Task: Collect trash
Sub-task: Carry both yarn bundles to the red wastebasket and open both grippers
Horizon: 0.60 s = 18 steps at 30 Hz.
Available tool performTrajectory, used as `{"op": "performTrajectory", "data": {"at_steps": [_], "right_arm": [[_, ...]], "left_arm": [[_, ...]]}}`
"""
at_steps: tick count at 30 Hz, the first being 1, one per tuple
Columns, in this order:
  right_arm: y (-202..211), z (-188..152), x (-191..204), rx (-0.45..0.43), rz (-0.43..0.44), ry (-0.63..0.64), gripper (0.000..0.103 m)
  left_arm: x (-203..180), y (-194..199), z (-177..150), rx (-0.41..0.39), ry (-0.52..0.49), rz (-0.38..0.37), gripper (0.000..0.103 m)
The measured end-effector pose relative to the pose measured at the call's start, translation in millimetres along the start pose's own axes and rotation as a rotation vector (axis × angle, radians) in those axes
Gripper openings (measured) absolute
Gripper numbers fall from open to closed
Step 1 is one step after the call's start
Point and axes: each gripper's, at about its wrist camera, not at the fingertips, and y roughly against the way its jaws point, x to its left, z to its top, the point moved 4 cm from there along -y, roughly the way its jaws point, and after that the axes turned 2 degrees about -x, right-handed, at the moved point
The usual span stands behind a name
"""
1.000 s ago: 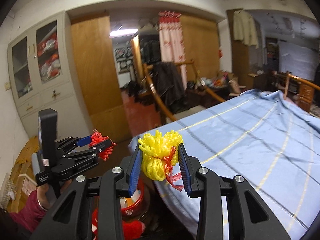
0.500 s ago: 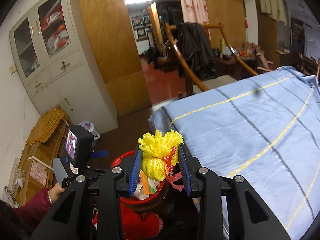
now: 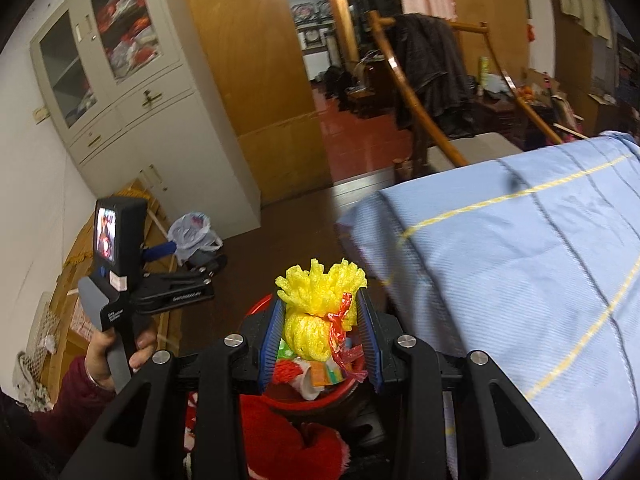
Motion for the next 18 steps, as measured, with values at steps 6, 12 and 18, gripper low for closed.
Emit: {"op": "performTrajectory", "data": {"at_steps": [6, 12, 18], "right_arm": [[-31.2, -3.2, 17.1, 0.067, 0.040, 0.021, 0.036], [-70.2, -17.6, 27.3, 0.157, 0.066, 0.029, 0.036], [-104.4, -36.3, 31.7, 0.251, 0.066, 0.030, 0.036]], "left_arm": [[6.4, -16.3, -5.8, 0.036, 0.015, 0.000, 0.096], [8.8, -28.7, -11.3, 0.071, 0.022, -0.007, 0.096], [11.4, -37.7, -16.8, 0.099, 0.038, -0.014, 0.096]]}}
